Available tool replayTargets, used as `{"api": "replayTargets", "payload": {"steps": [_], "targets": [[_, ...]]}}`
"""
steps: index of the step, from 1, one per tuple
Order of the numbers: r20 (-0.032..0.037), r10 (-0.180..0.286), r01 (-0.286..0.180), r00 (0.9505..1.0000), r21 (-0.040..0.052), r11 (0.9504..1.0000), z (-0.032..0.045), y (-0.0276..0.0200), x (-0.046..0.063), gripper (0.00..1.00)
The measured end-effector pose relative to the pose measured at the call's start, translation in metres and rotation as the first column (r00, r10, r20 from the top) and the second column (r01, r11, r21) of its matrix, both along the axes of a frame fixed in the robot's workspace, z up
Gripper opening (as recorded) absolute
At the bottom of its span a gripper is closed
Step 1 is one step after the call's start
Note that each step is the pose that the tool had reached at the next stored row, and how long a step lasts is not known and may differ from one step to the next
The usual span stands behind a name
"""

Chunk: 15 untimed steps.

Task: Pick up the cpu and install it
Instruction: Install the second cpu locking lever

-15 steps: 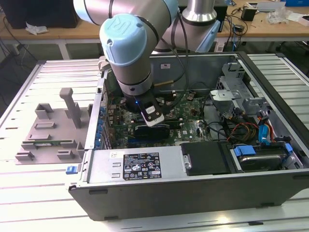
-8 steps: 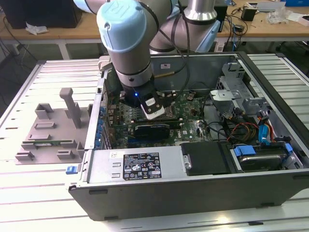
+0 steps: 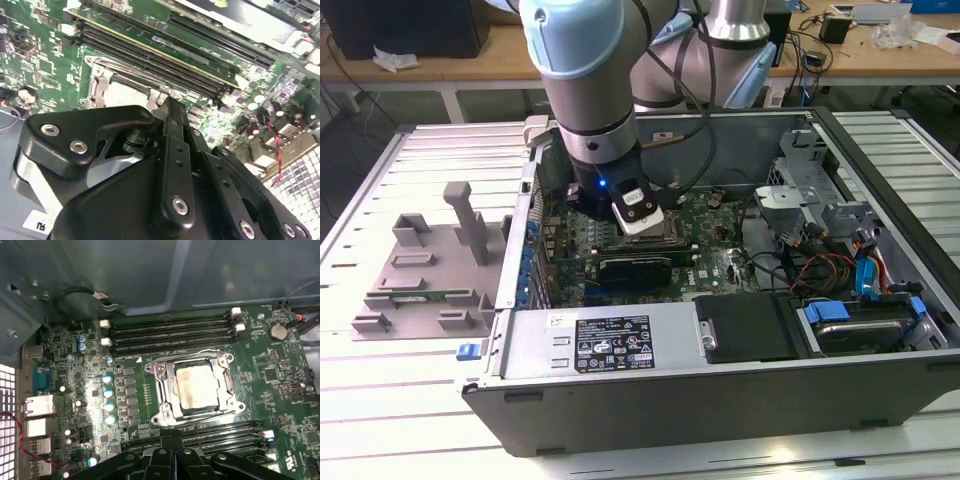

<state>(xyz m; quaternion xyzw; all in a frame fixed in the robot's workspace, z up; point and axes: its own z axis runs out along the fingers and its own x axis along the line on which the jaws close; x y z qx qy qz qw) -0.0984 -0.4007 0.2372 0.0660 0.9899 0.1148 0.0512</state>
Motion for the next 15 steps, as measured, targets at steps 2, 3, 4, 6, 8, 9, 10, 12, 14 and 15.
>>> {"api": "replayTargets", "payload": {"steps": [2,3,4,6,8,9,10,12,14,15], "targets": [[-0.0001,0.000,0.000,1.0000,-0.0009,1.0000,0.0000,0.0017,0.008,0.11],[-0.0002,-0.001,0.001,1.0000,-0.0010,1.0000,-0.0001,0.0030,0.013,0.11],[-0.0001,-0.001,0.001,1.0000,-0.0009,1.0000,-0.0002,0.0048,0.020,0.11],[-0.0003,0.000,0.000,1.0000,-0.0011,1.0000,-0.0006,0.0088,0.030,0.11],[-0.0003,-0.001,0.000,1.0000,-0.0012,1.0000,-0.0009,0.0125,0.033,0.11],[-0.0002,-0.001,0.001,1.0000,-0.0011,1.0000,-0.0012,0.0146,0.034,0.11],[-0.0001,-0.001,0.001,1.0000,-0.0011,1.0000,-0.0013,0.0164,0.035,0.11],[-0.0002,-0.001,0.001,1.0000,-0.0012,1.0000,-0.0018,0.0257,0.037,0.11],[-0.0002,0.000,0.000,1.0000,-0.0011,1.0000,-0.0019,0.0308,0.038,0.11],[-0.0002,0.000,0.000,1.0000,-0.0010,1.0000,-0.0020,0.0323,0.039,0.11]]}}
